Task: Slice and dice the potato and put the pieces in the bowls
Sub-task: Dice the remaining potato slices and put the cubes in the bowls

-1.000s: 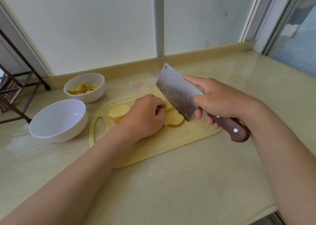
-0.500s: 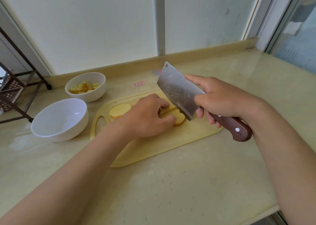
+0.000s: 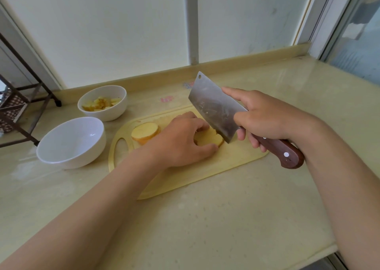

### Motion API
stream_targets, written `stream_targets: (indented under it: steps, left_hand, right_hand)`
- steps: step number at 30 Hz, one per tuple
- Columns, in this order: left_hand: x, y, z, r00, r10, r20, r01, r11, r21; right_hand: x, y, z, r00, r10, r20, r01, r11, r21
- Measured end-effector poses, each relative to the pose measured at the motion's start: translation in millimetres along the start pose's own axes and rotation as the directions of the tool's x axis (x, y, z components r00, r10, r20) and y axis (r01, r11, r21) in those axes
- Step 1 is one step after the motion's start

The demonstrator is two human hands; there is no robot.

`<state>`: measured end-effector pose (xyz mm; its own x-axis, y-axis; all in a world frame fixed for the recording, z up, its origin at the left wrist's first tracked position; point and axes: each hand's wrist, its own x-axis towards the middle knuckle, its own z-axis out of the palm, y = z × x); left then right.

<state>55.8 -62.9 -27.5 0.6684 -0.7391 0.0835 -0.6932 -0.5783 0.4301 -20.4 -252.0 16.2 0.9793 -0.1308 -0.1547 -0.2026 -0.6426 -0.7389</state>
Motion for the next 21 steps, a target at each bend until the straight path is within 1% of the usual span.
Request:
stream_targets:
  steps: [6,12,17,21]
  left_hand:
    - [-3,2,-11,0.998,-0.035,0.056,0.032,0.998,0.056]
    - [-6,10,-6,0.998,-0.058,-0.013,0.059,0.994,0.089]
    - [-7,17,-3,0.995,-0.069,-0.068,0.075,0.994,0.084]
    - [-7,17,-1,0.993,-0.081,-0.085,0.088,0.992,0.088]
  right_hand:
    - [-1,0,0,1.0,-0.008,0.003,0.008,1.0,-0.003]
    - [-3,-2,0,1.0,-0.018,0.009,0.018,1.0,-0.007]
    - [-7,-11,4,0.998,-0.054,0.013,0.055,0.994,-0.09]
    - [-10,-17,7,0.998,-0.055,0.001,0.054,0.991,-0.126]
